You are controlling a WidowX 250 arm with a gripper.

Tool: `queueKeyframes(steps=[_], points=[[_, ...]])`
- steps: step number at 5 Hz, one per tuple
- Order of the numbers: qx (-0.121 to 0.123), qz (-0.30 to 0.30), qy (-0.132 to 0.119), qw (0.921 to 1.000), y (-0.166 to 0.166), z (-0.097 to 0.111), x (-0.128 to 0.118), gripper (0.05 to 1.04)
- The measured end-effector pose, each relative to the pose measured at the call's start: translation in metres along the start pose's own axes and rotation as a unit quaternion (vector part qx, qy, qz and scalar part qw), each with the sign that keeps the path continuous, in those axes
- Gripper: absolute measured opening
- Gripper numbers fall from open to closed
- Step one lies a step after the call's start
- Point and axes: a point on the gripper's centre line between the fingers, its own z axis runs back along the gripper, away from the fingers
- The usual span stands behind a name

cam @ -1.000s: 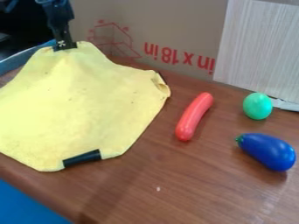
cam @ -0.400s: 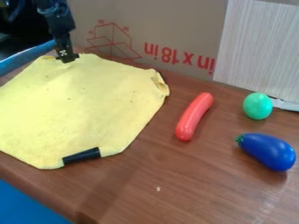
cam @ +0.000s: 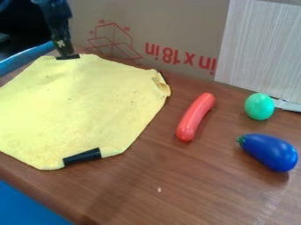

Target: Unfolded the cloth from bottom right to top left

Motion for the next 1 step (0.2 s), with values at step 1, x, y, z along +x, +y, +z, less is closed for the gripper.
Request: queueKeyframes(steps=[1], points=[[0.010, 0.037, -0.012, 0.9992, -0.0003, 0.0412, -0.0101, 1.000]])
